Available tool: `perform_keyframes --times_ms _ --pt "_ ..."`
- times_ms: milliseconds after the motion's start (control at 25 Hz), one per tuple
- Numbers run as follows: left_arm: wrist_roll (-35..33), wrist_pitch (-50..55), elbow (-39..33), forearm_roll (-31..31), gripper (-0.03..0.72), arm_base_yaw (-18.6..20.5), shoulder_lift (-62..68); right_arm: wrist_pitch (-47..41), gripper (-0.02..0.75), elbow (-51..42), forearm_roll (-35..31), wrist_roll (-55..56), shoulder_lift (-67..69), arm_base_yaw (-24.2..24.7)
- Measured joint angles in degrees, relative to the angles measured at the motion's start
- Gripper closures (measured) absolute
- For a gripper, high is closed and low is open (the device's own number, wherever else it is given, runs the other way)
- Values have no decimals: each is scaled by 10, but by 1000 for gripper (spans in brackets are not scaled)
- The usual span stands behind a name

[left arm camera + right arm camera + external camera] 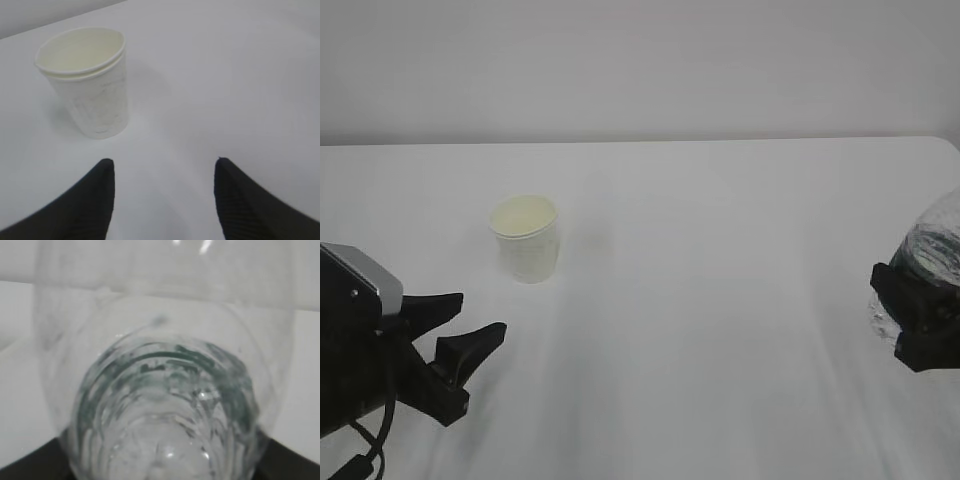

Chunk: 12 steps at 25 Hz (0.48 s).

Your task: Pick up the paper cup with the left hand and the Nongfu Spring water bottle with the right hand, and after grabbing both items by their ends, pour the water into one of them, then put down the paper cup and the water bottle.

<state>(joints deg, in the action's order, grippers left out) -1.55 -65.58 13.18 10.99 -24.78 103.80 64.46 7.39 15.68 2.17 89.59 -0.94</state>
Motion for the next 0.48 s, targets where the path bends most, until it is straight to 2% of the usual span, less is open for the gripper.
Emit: perform_keyframes --times_ms 480 --pt "0 0 0 19 238 0 0 -1 311 -30 11 8 -34 0"
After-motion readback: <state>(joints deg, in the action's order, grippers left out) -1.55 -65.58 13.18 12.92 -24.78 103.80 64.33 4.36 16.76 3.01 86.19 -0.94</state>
